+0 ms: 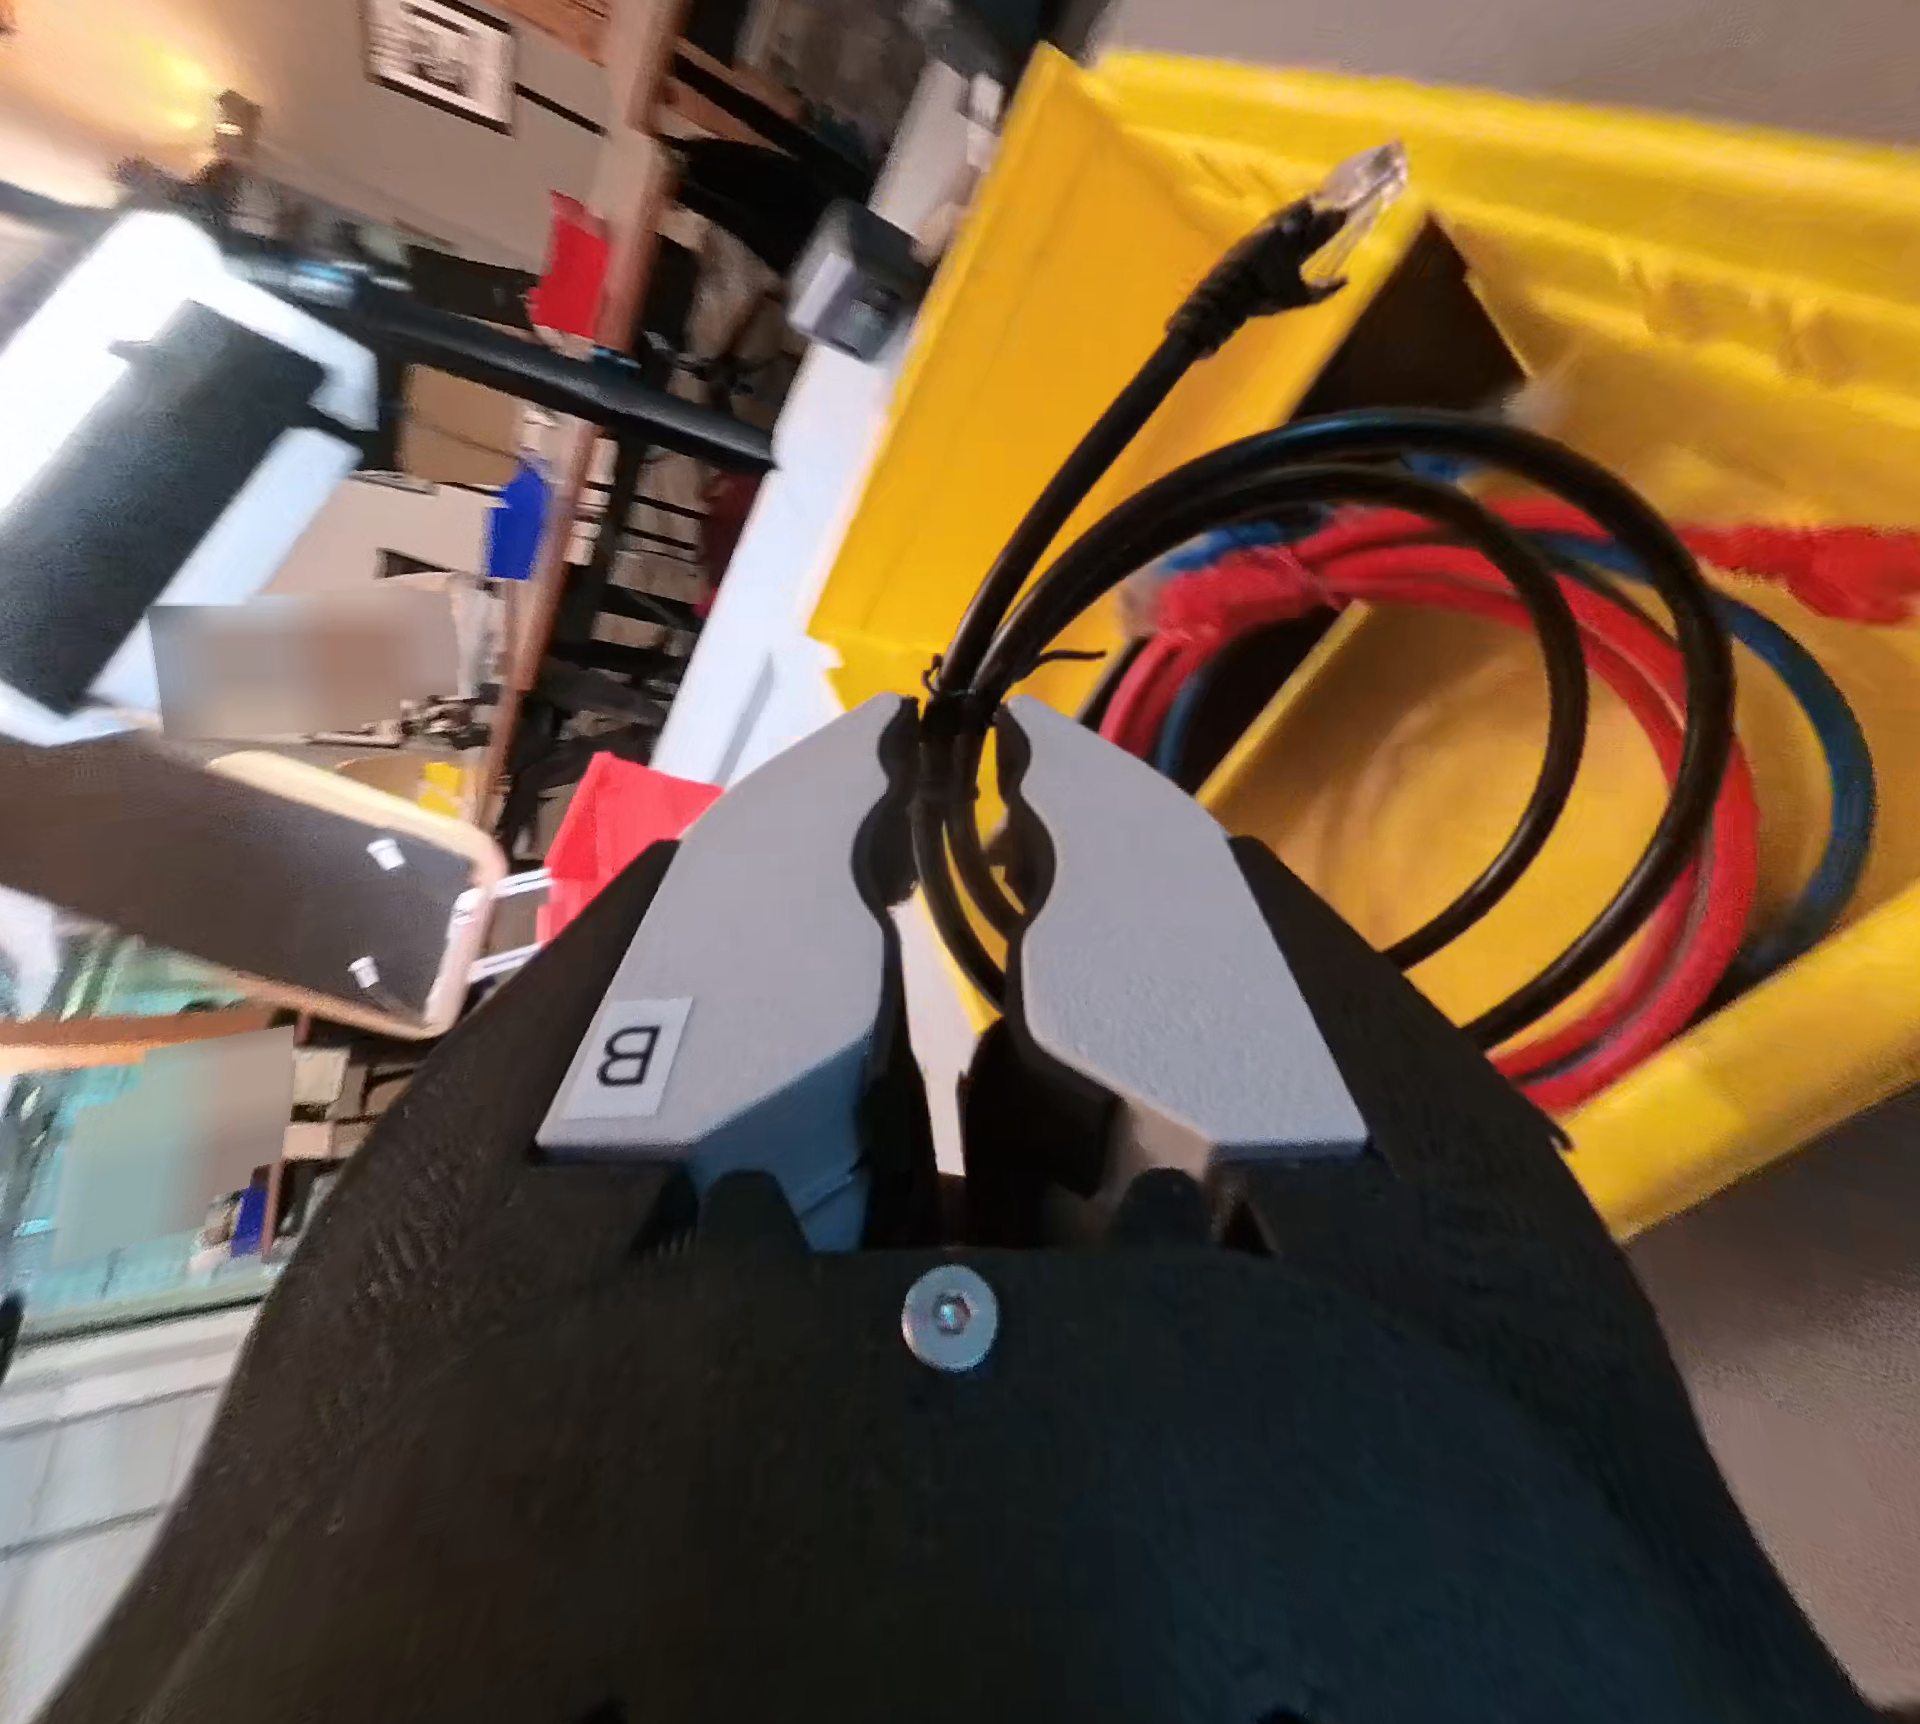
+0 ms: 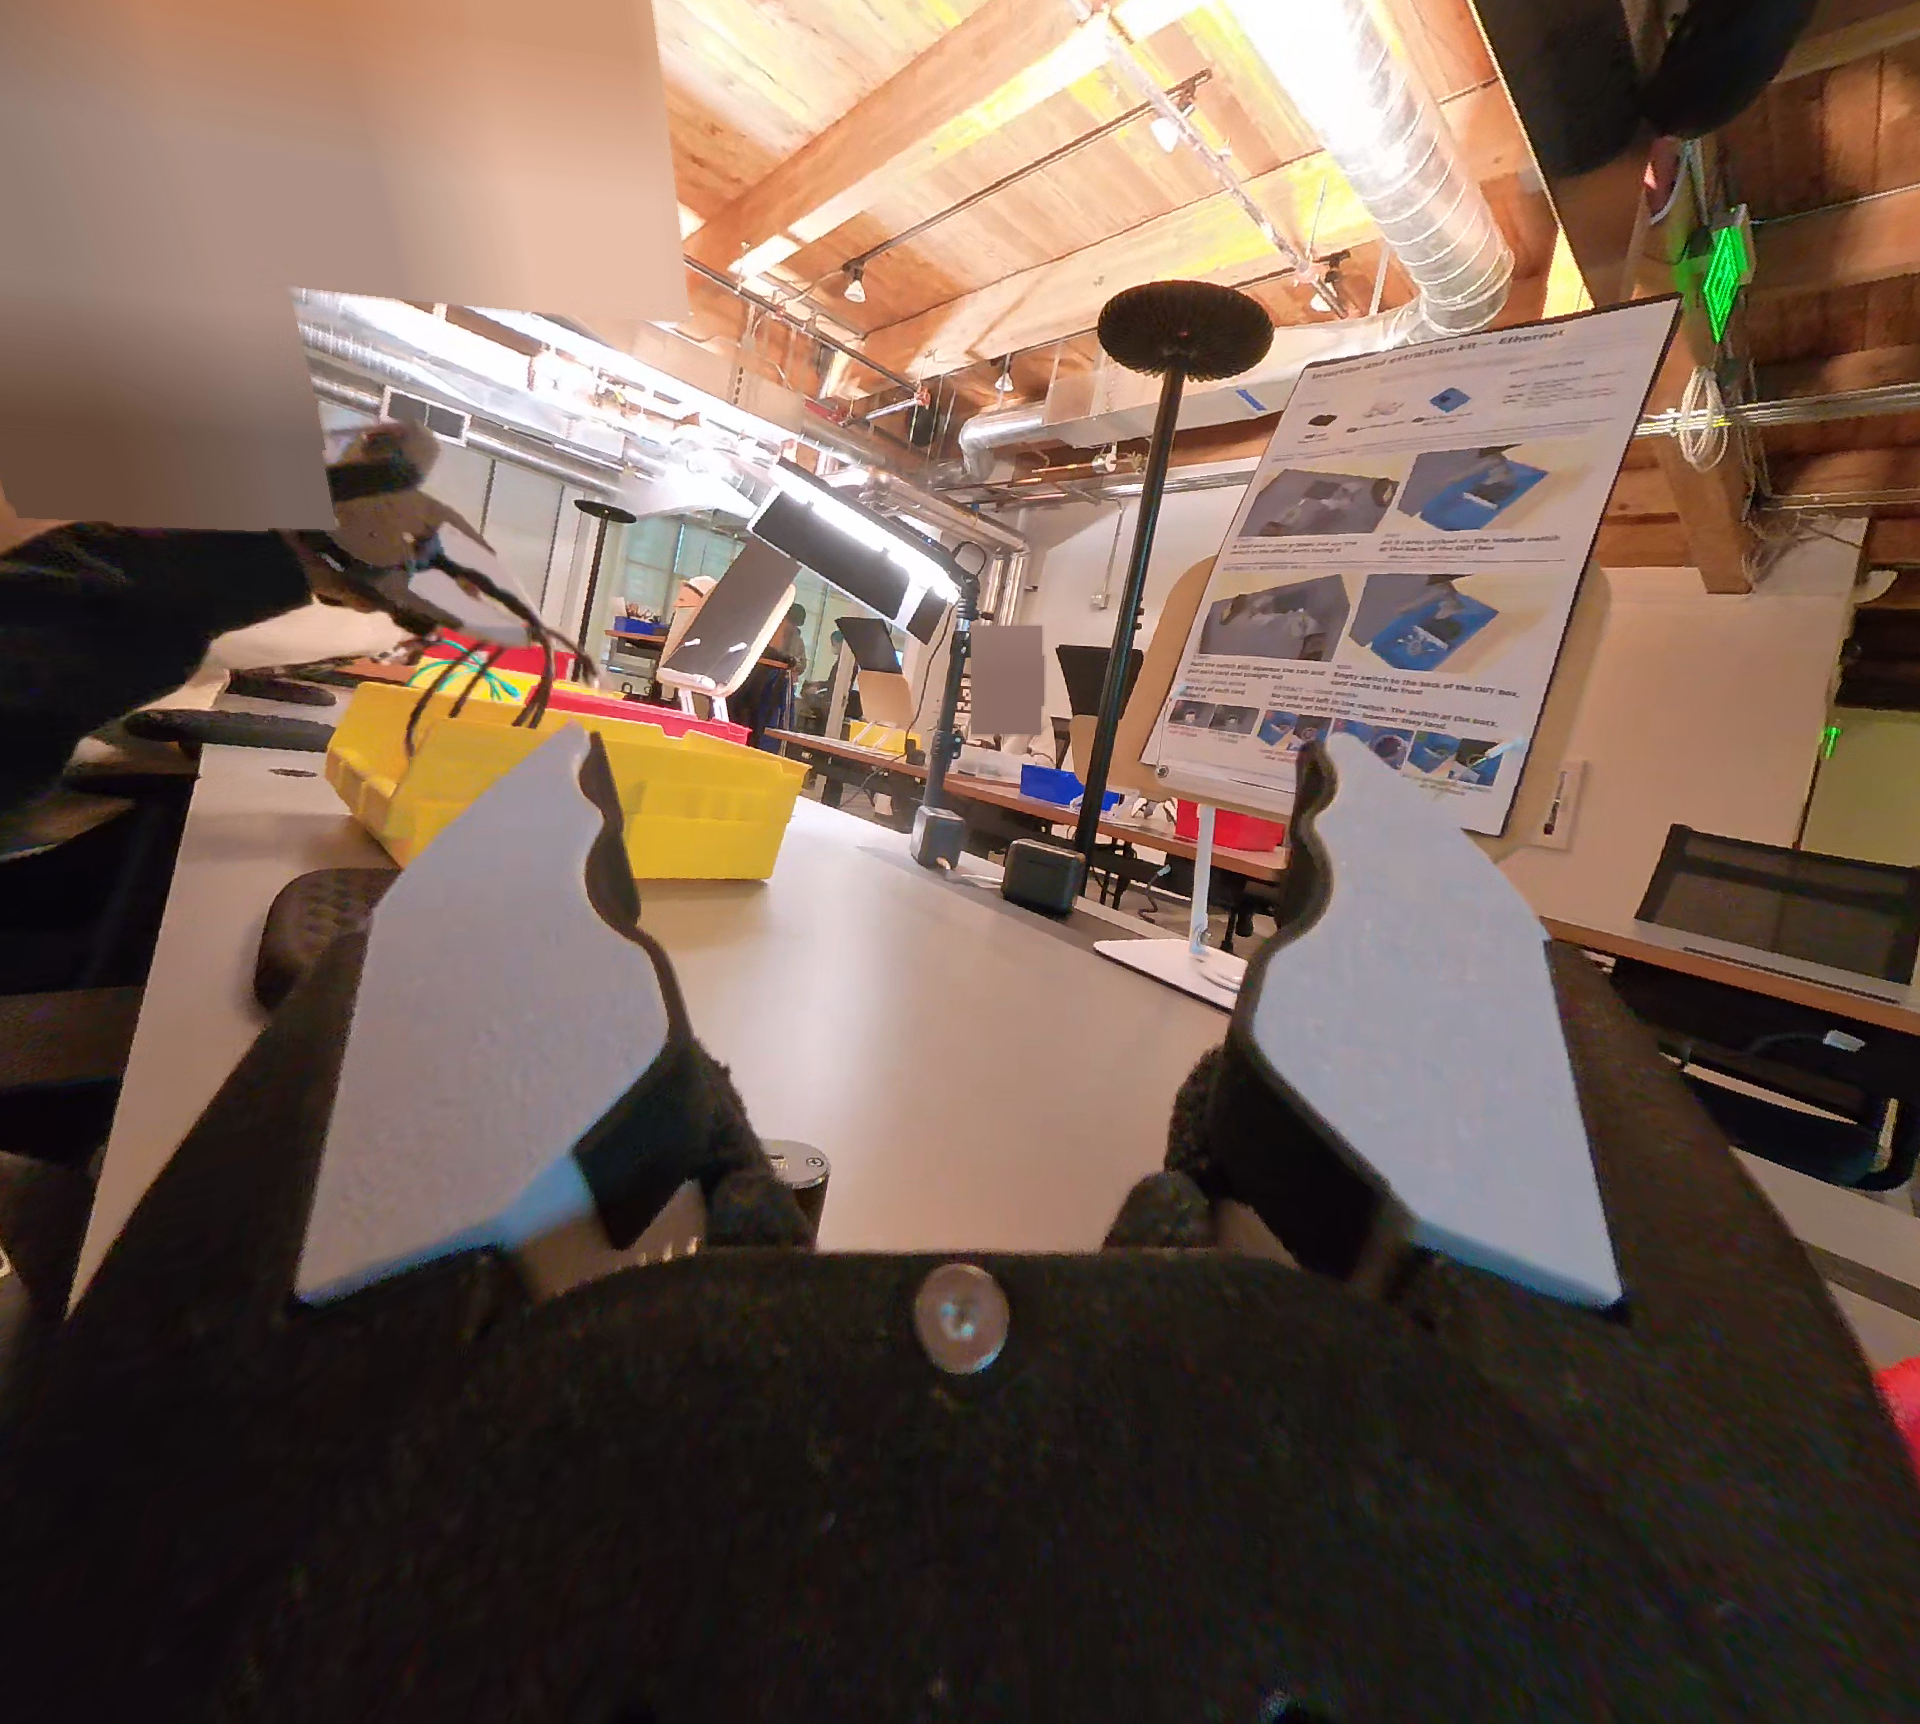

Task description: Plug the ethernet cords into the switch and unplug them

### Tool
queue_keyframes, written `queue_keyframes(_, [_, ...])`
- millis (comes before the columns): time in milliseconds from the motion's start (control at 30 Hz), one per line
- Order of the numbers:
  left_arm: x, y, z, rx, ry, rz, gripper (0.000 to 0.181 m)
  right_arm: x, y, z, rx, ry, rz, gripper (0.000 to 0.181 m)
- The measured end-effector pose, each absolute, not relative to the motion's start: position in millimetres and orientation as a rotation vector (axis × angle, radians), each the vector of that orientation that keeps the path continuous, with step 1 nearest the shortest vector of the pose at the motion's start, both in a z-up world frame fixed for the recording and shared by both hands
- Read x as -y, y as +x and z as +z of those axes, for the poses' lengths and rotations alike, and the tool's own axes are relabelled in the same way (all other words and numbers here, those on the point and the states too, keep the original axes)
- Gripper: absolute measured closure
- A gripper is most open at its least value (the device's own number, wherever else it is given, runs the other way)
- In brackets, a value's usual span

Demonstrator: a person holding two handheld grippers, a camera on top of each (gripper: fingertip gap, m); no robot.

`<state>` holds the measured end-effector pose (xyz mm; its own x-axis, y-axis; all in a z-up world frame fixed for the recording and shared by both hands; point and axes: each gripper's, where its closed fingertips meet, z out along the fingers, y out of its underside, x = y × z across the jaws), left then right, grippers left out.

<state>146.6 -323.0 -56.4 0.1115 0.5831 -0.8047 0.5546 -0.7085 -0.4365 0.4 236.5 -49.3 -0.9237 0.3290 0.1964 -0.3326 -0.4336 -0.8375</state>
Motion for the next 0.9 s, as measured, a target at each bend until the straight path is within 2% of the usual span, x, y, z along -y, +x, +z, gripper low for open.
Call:
queue_keyframes(200, [263.6, 159.3, 50.0, 1.035, -1.598, 2.290, 0.168, -233.6, 0.3, -51.6, 1.404, 0.014, 2.344, 0.061])
queue_keyframes(333, [176.9, 151.2, 75.9, 0.748, -1.300, 2.391, 0.168, -228.4, 3.5, -55.7, 1.432, 0.054, 2.299, 0.064])
queue_keyframes(600, [29.5, 87.1, 21.6, 0.375, -1.263, 2.396, 0.168, -215.3, 4.3, -63.0, 1.543, 0.031, 2.173, 0.077])
queue_keyframes(700, [-15.6, 75.0, -5.1, 0.278, -1.319, 2.274, 0.168, -201.5, 18.9, -61.6, 1.674, 0.030, 2.193, 0.102])
queue_keyframes(800, [-46.9, 76.3, -19.3, 0.168, -1.324, 2.250, 0.168, -184.4, 38.8, -50.7, 1.792, -0.020, 2.296, 0.119])
queue_keyframes(900, [-61.6, 79.4, -26.6, 0.082, -1.327, 2.273, 0.169, -167.3, 63.3, -44.0, 2.104, -0.234, 2.540, 0.122])
